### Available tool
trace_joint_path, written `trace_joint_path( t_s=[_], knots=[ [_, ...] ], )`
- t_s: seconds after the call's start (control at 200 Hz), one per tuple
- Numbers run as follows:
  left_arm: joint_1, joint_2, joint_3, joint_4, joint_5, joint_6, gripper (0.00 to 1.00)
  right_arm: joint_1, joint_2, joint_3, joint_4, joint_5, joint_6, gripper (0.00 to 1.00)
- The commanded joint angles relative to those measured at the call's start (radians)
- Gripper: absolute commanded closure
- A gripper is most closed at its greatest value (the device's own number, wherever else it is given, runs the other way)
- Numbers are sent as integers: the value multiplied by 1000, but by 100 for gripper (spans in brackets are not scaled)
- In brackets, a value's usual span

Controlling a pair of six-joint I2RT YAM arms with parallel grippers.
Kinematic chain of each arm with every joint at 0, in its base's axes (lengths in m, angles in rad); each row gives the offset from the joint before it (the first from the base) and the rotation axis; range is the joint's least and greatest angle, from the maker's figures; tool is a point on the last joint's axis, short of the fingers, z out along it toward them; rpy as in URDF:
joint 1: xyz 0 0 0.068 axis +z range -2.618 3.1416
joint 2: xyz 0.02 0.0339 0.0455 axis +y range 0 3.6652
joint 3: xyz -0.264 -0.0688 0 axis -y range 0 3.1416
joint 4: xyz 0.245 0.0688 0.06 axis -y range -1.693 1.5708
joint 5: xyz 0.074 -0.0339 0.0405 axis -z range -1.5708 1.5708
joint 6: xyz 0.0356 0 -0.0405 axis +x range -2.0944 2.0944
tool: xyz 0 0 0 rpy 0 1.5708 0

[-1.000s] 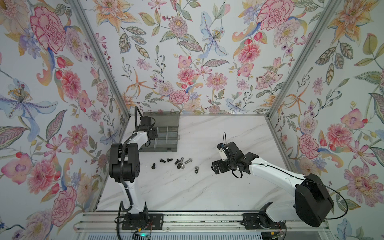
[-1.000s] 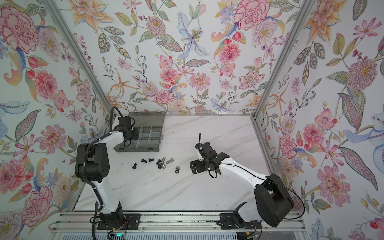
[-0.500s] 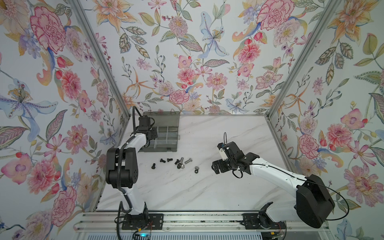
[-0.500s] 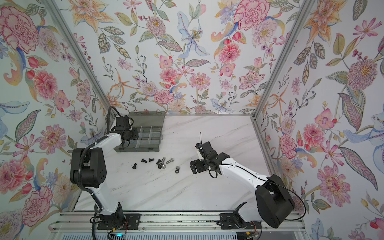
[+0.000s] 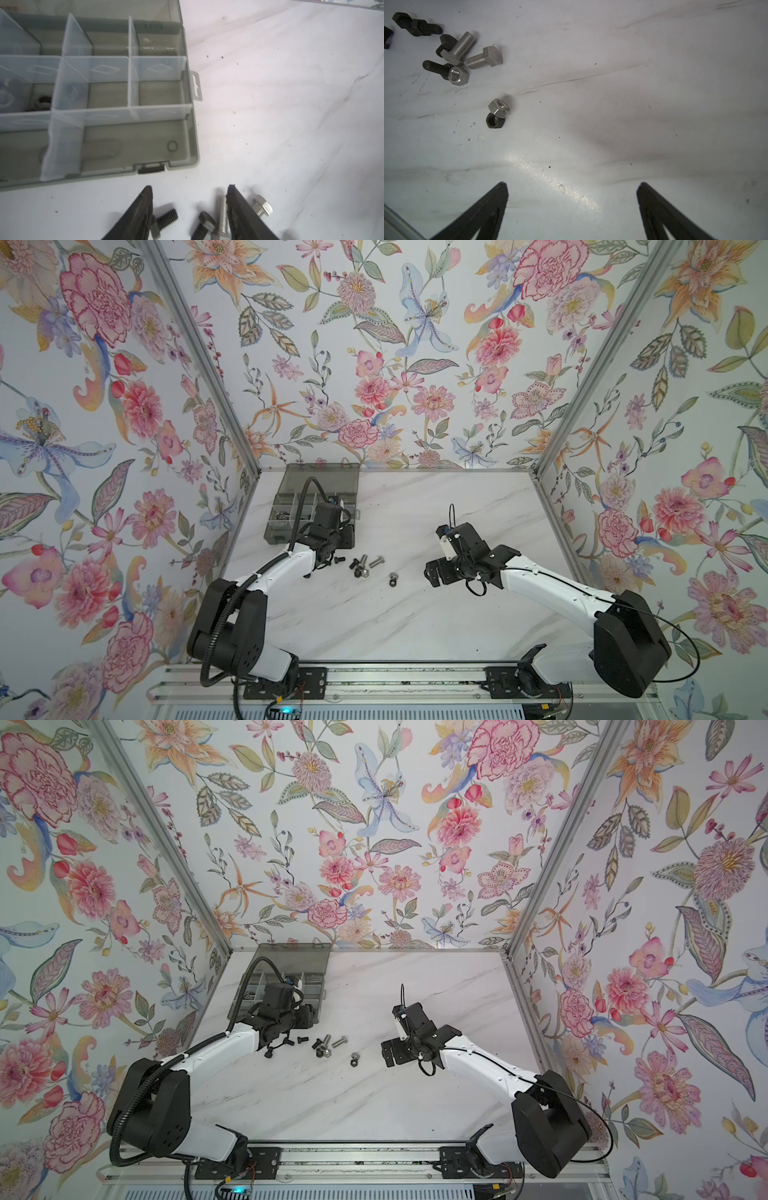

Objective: Sort the screws and nuts into containers
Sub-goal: 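Move the left gripper to the silver nut stacked on a black hex nut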

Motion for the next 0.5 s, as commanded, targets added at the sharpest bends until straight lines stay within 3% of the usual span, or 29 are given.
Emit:
trace_joint_path(
  t_s=[0.0,0.245,0.495],
  knots=[
    [-77,-46,-56,61,-15,-80,42,-18,-22,-22,-23,18,3,1],
    [-313,-5,-78,66,-74,-118,41,-41,-40,-45,-26,30,-5,1],
    [-418,62,-83,83,-77,-161,40,-83,-82,-80,-26,18,-11,1]
  ],
)
